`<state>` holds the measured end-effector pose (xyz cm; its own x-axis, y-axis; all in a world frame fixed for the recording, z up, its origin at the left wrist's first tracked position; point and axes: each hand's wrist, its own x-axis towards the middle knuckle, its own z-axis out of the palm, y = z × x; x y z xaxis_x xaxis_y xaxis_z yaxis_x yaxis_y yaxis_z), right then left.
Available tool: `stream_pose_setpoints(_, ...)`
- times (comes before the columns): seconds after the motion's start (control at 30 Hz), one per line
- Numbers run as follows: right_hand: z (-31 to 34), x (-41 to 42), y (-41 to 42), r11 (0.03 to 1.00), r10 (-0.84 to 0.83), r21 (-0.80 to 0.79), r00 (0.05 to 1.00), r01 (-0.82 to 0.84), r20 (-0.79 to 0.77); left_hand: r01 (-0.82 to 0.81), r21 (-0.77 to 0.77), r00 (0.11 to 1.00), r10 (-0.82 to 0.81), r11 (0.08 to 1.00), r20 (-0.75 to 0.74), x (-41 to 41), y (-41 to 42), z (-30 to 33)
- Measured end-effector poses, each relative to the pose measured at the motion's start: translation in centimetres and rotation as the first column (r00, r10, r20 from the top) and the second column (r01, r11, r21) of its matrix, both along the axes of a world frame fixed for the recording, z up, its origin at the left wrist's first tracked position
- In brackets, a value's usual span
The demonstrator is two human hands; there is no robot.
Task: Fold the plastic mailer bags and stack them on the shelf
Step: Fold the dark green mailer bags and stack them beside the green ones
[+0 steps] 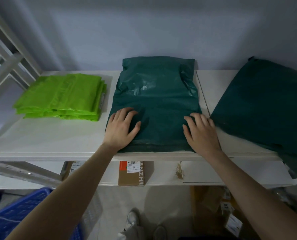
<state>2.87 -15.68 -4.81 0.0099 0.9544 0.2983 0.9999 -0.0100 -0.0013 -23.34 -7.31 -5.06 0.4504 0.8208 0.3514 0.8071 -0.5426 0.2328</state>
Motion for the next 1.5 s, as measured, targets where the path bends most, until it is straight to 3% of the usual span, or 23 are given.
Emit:
stream_pose_setpoints(0.07,-0.1,0.0,-0.4,0.997,0.033,0.074,0.999,-0.031,-0.022,-0.020,0.113,1.000,0.020,0.993,-0.001,0.0,-0.7,0.3)
stream_pose_setpoints(0.13,0.0,0.2,-0.6,0.993,0.074,0.098,0.988,-0.061,-0.136,-0.085,0.127,0.996,0.081,0.988,0.034,-0.3,-1.1,0.6)
stream_pose_setpoints(0.23,0.6,0.4,-1.1,0.991,0.117,0.084,0.966,-0.100,-0.230,-0.155,0.020,0.985,0.153,0.988,0.073,-0.7,-1.2,1.1)
stream_pose_setpoints(0.3,1.0,0.6,-1.6,0.991,0.134,0.035,0.953,-0.130,-0.273,-0.102,-0.093,0.992,0.109,0.990,0.063,-1.1,-1.2,1.1)
stream_pose_setpoints(0.43,1.5,1.2,-3.3,0.959,0.060,-0.228,0.910,-0.166,-0.410,0.053,-0.251,0.999,-0.051,0.966,0.014,-2.1,-1.5,1.1)
stream_pose_setpoints(0.53,2.0,1.0,-4.5,0.894,0.079,-0.407,0.960,-0.188,-0.269,0.108,-0.334,0.988,-0.138,0.936,-0.067,-2.8,-2.0,1.3)
stream_pose_setpoints(0.6,1.9,0.7,-5.0,0.862,0.117,-0.472,0.979,-0.184,-0.167,0.144,-0.277,0.974,-0.185,0.950,-0.130,-3.3,-2.8,1.3)
stream_pose_setpoints(0.73,1.9,0.9,-5.7,0.877,0.159,-0.440,0.981,-0.193,-0.114,0.206,-0.256,0.879,-0.294,0.944,-0.376,-3.9,-4.6,0.9)
stream_pose_setpoints(0.8,2.2,1.3,-6.0,0.897,0.129,-0.400,0.976,-0.189,-0.173,0.179,-0.214,0.877,-0.255,0.960,-0.408,-4.4,-5.3,0.6)
stream_pose_setpoints(0.93,2.7,2.3,-6.9,0.901,0.104,-0.383,0.960,-0.202,-0.260,0.030,-0.292,0.955,-0.114,0.956,-0.275,-6.0,-5.8,1.4)
stream_pose_setpoints(1.07,3.2,2.8,-7.3,0.884,0.060,-0.414,0.931,-0.218,-0.360,0.093,-0.340,0.985,-0.137,0.936,-0.108,-7.1,-5.4,2.3)
stream_pose_setpoints(1.17,3.1,3.2,-7.0,0.923,0.021,-0.330,0.882,-0.199,-0.471,0.050,-0.379,0.995,-0.015,0.924,0.094,-7.1,-4.8,3.1)
stream_pose_setpoints(1.27,3.1,3.5,-6.3,0.983,-0.008,-0.149,0.780,-0.109,-0.626,-0.004,-0.381,0.960,0.110,0.924,0.257,-6.6,-4.3,3.9)
stream_pose_setpoints(1.4,4.6,3.1,-5.2,0.999,-0.043,-0.021,0.527,0.048,-0.849,-0.098,-0.425,0.834,0.307,0.900,0.458,-5.8,-3.6,5.1)
stream_pose_setpoints(1.5,5.4,3.5,-4.5,0.994,-0.021,0.035,0.480,0.108,-0.877,-0.123,-0.433,0.797,0.349,0.893,0.492,-5.6,-3.1,5.9)
